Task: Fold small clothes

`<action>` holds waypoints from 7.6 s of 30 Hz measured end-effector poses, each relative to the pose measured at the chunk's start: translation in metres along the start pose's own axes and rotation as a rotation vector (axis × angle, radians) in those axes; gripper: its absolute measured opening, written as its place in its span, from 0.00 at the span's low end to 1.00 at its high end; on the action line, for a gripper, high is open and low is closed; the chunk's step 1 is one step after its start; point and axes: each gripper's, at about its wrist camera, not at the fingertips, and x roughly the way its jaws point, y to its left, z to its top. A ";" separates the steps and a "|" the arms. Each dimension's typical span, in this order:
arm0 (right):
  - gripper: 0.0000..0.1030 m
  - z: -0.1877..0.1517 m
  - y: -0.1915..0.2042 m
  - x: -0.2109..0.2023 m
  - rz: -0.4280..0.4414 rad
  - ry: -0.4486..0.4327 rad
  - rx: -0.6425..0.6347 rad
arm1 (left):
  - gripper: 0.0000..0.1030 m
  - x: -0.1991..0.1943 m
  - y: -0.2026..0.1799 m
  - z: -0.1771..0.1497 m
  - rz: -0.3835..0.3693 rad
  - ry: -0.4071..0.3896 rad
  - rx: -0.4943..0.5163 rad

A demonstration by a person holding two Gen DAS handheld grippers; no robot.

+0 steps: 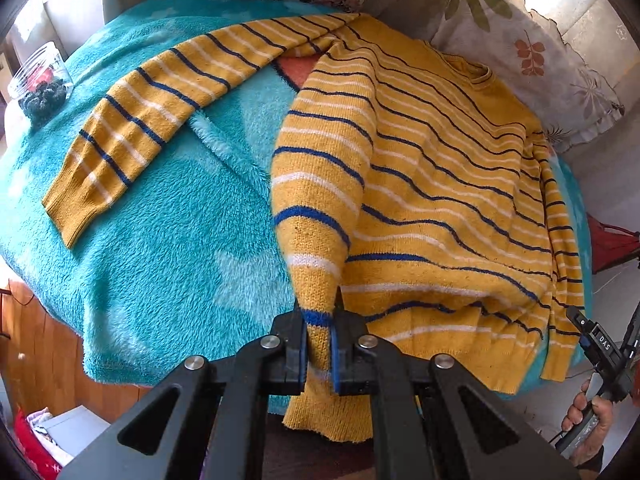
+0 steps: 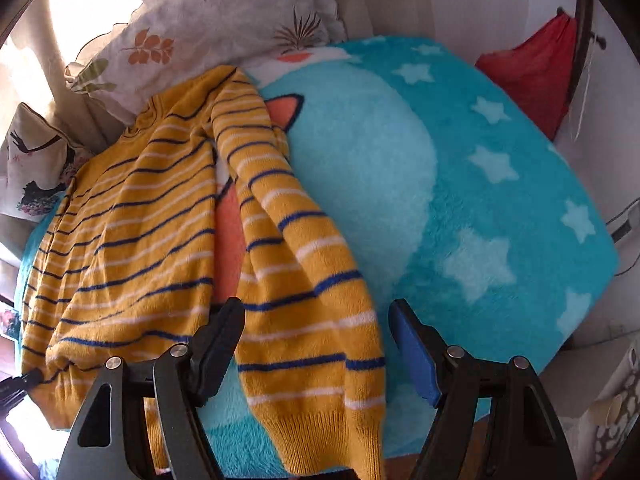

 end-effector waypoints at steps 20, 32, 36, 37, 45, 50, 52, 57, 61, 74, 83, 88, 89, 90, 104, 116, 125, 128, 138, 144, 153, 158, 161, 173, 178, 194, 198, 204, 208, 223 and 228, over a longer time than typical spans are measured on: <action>0.49 -0.015 0.055 0.023 0.335 0.236 -0.075 | 0.47 0.022 0.011 -0.019 -0.077 0.039 -0.075; 0.07 -0.035 0.084 0.027 0.442 0.339 -0.111 | 0.07 -0.012 -0.006 -0.034 -0.008 0.049 -0.034; 0.07 -0.051 0.056 0.011 0.455 0.368 -0.081 | 0.08 -0.016 -0.005 -0.053 -0.014 0.084 -0.075; 0.07 -0.057 0.052 0.013 0.443 0.376 -0.079 | 0.09 -0.009 -0.003 -0.058 -0.010 0.096 -0.079; 0.29 -0.032 0.006 -0.030 0.305 0.143 -0.026 | 0.19 -0.039 0.007 -0.058 0.009 -0.004 -0.072; 0.31 -0.018 -0.055 -0.053 0.022 -0.013 0.016 | 0.24 -0.064 0.015 -0.051 0.014 -0.060 -0.097; 0.39 -0.018 -0.074 -0.057 -0.018 -0.035 0.059 | 0.24 -0.066 0.014 -0.049 0.007 -0.060 -0.098; 0.47 -0.021 -0.114 -0.056 -0.074 -0.081 0.162 | 0.25 -0.063 -0.008 -0.039 -0.005 -0.049 -0.057; 0.48 -0.017 -0.113 -0.039 -0.024 -0.055 0.148 | 0.26 -0.058 -0.027 -0.030 -0.027 -0.045 -0.028; 0.06 0.097 -0.127 -0.151 -0.344 -0.430 0.062 | 0.26 -0.052 -0.038 -0.018 -0.082 -0.069 -0.052; 0.30 0.095 -0.183 -0.116 -0.200 -0.356 0.337 | 0.27 -0.045 -0.036 -0.020 -0.055 -0.041 -0.046; 0.42 0.063 -0.208 -0.064 0.018 -0.240 0.520 | 0.27 -0.042 -0.024 -0.017 -0.043 -0.024 -0.087; 0.42 0.059 -0.212 -0.051 0.040 -0.219 0.567 | 0.27 -0.041 -0.022 -0.016 -0.042 -0.020 -0.092; 0.42 0.056 -0.215 -0.042 0.056 -0.204 0.602 | 0.27 -0.040 -0.022 -0.016 -0.040 -0.017 -0.093; 0.06 0.129 -0.162 -0.021 0.023 -0.255 0.525 | 0.28 -0.056 0.019 0.001 -0.013 -0.053 -0.171; 0.06 0.187 0.194 0.006 0.366 -0.136 -0.065 | 0.29 -0.048 0.108 0.049 -0.087 -0.096 -0.262; 0.06 0.107 0.384 0.133 0.287 0.112 -0.388 | 0.30 -0.045 0.173 0.062 -0.046 -0.082 -0.275; 0.08 0.087 0.409 0.150 0.228 0.144 -0.478 | 0.30 -0.041 0.192 0.064 -0.046 -0.068 -0.297; 0.32 0.044 0.469 0.122 0.264 0.121 -0.694 | 0.31 -0.040 0.249 0.073 -0.020 -0.069 -0.398; 0.32 -0.034 0.522 0.116 0.477 0.338 -0.798 | 0.31 -0.044 0.267 0.074 -0.018 -0.082 -0.430; 0.40 -0.139 0.562 0.095 0.519 0.407 -1.185 | 0.32 -0.060 0.297 0.064 -0.004 -0.114 -0.492; 0.40 -0.120 0.550 0.106 0.507 0.515 -1.000 | 0.32 -0.066 0.310 0.057 -0.009 -0.126 -0.527; 0.40 -0.114 0.541 0.120 0.491 0.575 -0.930 | 0.32 -0.065 0.313 0.055 -0.026 -0.127 -0.541; 0.13 -0.113 0.559 0.135 0.556 0.560 -0.793 | 0.33 -0.067 0.304 0.055 -0.029 -0.129 -0.534; 0.03 -0.096 0.557 0.112 0.584 0.504 -0.842 | 0.33 -0.078 0.286 0.055 -0.025 -0.156 -0.521; 0.01 0.200 0.275 0.013 0.201 0.010 -0.540 | 0.39 -0.108 0.136 0.053 -0.024 -0.235 -0.316; 0.04 0.229 0.184 0.068 -0.181 -0.003 -0.415 | 0.39 -0.098 0.091 0.054 -0.034 -0.200 -0.250; 0.31 0.201 0.153 0.065 0.158 0.070 -0.313 | 0.39 -0.079 0.046 0.047 -0.052 -0.148 -0.196; 0.39 0.195 0.162 0.079 0.285 0.107 -0.273 | 0.39 -0.071 0.027 0.045 -0.093 -0.125 -0.193; 0.08 0.189 0.218 0.075 0.414 0.089 -0.341 | 0.40 -0.082 0.033 0.044 -0.034 -0.154 -0.198; 0.10 0.216 0.162 0.067 0.263 0.022 -0.264 | 0.41 -0.070 0.042 0.058 -0.051 -0.143 -0.206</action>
